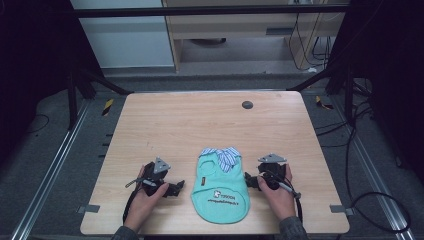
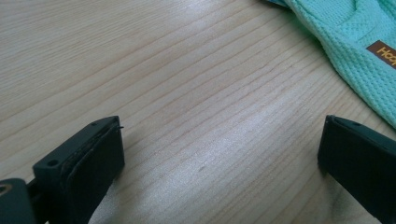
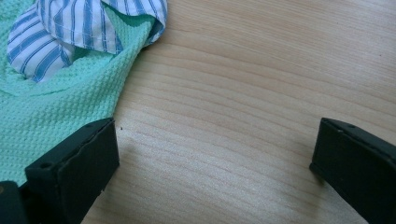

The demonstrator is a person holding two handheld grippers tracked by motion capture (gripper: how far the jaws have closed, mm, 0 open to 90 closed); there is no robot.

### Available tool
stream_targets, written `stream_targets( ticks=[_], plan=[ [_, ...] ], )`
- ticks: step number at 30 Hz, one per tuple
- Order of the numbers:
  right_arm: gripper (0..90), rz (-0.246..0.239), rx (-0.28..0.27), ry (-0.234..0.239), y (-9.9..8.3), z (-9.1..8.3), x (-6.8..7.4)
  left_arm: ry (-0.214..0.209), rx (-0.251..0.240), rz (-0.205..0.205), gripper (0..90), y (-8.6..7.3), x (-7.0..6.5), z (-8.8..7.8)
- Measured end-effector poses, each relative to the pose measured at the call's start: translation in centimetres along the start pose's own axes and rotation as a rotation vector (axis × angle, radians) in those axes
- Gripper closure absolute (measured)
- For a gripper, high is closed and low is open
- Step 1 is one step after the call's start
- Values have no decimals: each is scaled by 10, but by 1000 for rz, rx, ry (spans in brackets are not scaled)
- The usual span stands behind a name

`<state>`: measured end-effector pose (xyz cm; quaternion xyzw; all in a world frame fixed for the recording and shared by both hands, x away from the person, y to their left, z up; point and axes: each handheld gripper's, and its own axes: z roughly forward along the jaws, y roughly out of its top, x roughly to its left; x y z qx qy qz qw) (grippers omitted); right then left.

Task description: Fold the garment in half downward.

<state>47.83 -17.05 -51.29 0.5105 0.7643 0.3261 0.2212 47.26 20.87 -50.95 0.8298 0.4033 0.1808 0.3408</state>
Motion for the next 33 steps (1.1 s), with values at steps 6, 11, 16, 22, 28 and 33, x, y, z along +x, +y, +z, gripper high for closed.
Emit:
stream_targets(
  ticks=[6,11,16,22,28,33],
  plan=[
    [14,-2,1,10,-1,-1,1,4,11,-4,0,2,0,0],
    [67,-55,37,56,1,-6,3,-60,71,10,49,19,0,-3],
    [115,-184,107,100,23,-11,3,-84,92,49,48,49,9,0],
    [308,-227,120,142,63,0,-3,-72,103,93,115,88,20,16],
    [584,-276,94,188,96,13,3,-123,93,74,277,116,22,34],
    [741,-292,83,198,108,27,9,-136,81,62,414,131,15,48]
  ],
)
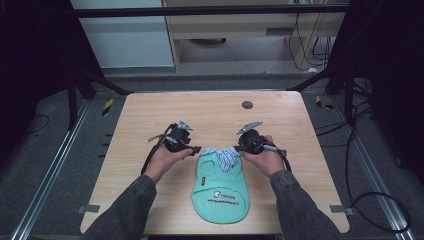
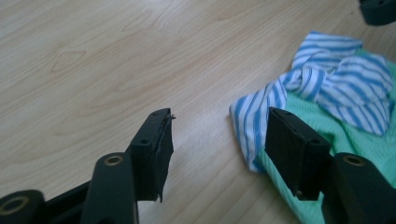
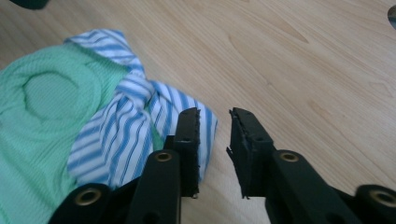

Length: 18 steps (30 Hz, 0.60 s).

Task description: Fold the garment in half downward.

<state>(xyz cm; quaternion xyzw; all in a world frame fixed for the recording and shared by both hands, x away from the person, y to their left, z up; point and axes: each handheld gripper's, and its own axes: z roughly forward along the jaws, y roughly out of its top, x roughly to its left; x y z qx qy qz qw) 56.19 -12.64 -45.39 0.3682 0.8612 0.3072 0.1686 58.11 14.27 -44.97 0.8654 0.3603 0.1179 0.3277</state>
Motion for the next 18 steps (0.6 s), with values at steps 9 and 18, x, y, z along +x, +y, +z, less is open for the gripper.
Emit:
stream_targets(
  ticks=[9,18],
  plan=[
    [706,64,20,23,0,22,-3,16,50,54,438,13,-10,23],
    [646,80,56,39,-5,34,-2,-5,91,41,435,10,-10,32]
  ],
)
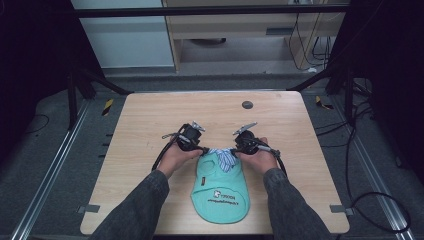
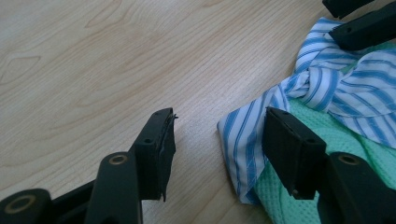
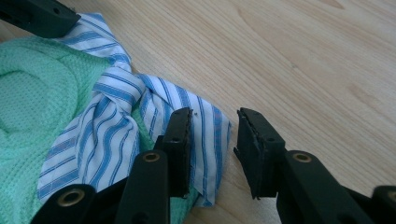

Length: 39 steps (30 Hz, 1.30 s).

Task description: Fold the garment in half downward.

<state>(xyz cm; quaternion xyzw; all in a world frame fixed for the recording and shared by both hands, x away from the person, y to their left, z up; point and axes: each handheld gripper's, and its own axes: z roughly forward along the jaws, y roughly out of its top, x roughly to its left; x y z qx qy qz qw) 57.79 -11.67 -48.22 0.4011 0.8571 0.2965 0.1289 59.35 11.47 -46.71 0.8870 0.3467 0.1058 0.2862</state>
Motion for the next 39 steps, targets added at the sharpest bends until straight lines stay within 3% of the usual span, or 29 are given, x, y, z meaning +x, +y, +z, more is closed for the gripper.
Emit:
stream_targets(
  ticks=[10,13,18,19,23,28,35,39],
  plan=[
    [629,21,3,24,-4,3,-1,-25,41,0,465,-5,-1,10],
    [682,4,6,25,-5,2,1,-42,24,-12,499,-8,-1,11],
    [779,-5,16,41,-4,1,5,-65,10,-1,672,-10,-4,10],
    [834,-32,18,36,-4,-1,7,-77,9,-1,725,-11,-6,10],
    [842,-47,4,30,-5,-8,10,-62,15,17,841,-10,-10,8],
    [842,-60,-36,31,-8,-26,13,-73,-28,2,864,-6,-15,-6],
    [843,-75,-89,55,-9,-48,15,-61,-67,50,870,-2,-24,-29],
    [843,-94,-88,64,-5,-52,16,-68,-77,58,870,-3,-23,-35]
  ],
)
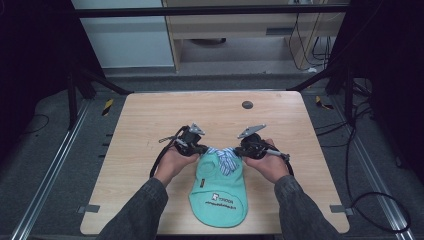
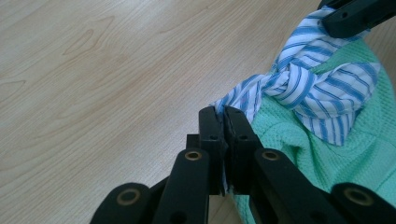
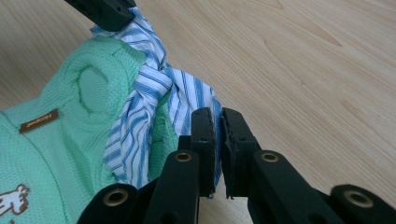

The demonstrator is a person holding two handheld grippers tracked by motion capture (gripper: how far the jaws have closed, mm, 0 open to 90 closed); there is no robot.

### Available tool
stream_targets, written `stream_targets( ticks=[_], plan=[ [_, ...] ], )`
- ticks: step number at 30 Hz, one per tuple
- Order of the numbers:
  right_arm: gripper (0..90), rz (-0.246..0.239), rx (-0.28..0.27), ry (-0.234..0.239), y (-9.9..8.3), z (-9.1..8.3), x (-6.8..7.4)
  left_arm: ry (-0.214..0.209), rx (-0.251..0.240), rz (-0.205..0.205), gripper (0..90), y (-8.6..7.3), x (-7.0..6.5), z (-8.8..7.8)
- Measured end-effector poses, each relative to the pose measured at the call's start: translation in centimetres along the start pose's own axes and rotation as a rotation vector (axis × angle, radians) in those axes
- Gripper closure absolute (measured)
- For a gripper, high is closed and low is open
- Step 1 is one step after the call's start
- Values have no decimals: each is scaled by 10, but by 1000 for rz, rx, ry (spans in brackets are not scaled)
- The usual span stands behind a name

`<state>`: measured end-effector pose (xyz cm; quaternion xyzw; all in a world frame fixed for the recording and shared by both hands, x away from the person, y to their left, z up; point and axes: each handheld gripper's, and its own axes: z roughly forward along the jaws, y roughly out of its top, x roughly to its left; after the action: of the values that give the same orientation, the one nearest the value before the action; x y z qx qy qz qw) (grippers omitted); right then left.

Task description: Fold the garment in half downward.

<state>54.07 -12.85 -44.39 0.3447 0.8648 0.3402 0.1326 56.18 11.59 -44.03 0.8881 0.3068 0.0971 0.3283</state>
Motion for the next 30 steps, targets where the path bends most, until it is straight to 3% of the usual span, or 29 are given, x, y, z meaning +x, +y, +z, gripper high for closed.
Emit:
stream_targets(
  ticks=[5,14,30],
  plan=[
    [843,-22,30,-1,3,-1,1,-7,5,24,870,1,-3,-5],
    [843,-46,23,7,13,-12,4,-12,0,43,870,7,-3,-18],
    [847,-106,17,1,39,-23,4,30,-18,71,871,22,5,-40]
  ],
)
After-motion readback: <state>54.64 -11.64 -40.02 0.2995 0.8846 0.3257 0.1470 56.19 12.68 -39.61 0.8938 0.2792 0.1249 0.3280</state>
